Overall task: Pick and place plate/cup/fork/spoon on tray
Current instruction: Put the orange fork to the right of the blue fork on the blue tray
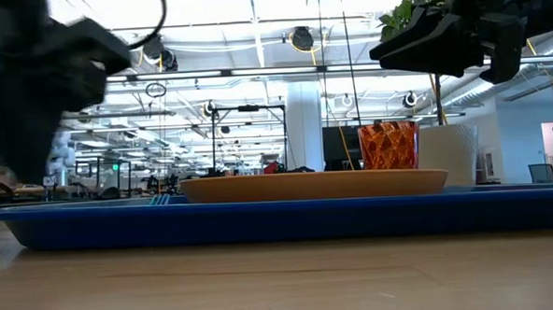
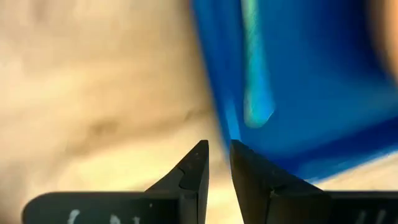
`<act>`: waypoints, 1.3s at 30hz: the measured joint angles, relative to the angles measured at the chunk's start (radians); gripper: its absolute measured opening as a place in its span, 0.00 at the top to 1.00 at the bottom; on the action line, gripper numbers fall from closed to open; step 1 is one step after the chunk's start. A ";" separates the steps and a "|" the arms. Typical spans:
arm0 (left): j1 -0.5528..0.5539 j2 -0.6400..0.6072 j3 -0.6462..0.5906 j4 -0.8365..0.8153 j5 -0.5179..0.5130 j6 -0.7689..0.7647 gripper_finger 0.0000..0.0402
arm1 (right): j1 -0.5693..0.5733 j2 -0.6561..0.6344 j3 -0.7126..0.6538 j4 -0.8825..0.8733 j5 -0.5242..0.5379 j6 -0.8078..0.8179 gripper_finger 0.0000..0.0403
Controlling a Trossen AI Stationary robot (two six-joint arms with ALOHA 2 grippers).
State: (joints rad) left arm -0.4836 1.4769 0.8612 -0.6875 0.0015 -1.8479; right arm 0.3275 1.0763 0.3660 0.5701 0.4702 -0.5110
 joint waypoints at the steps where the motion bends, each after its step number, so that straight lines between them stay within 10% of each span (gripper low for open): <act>1: -0.019 0.000 0.000 -0.007 0.019 -0.022 0.83 | 0.000 0.000 0.000 0.000 0.000 0.000 0.58; 15: -0.285 0.000 0.000 -0.094 0.376 -0.463 0.83 | 0.000 0.000 0.000 -0.001 0.000 0.017 0.58; 39: -0.405 0.147 0.000 -0.122 0.418 -0.536 0.83 | 0.000 0.000 0.000 -0.010 0.000 0.024 0.58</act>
State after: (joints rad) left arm -0.8882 1.6241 0.8612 -0.8097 0.4192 -2.3840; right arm 0.3279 1.0766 0.3660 0.5598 0.4698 -0.4866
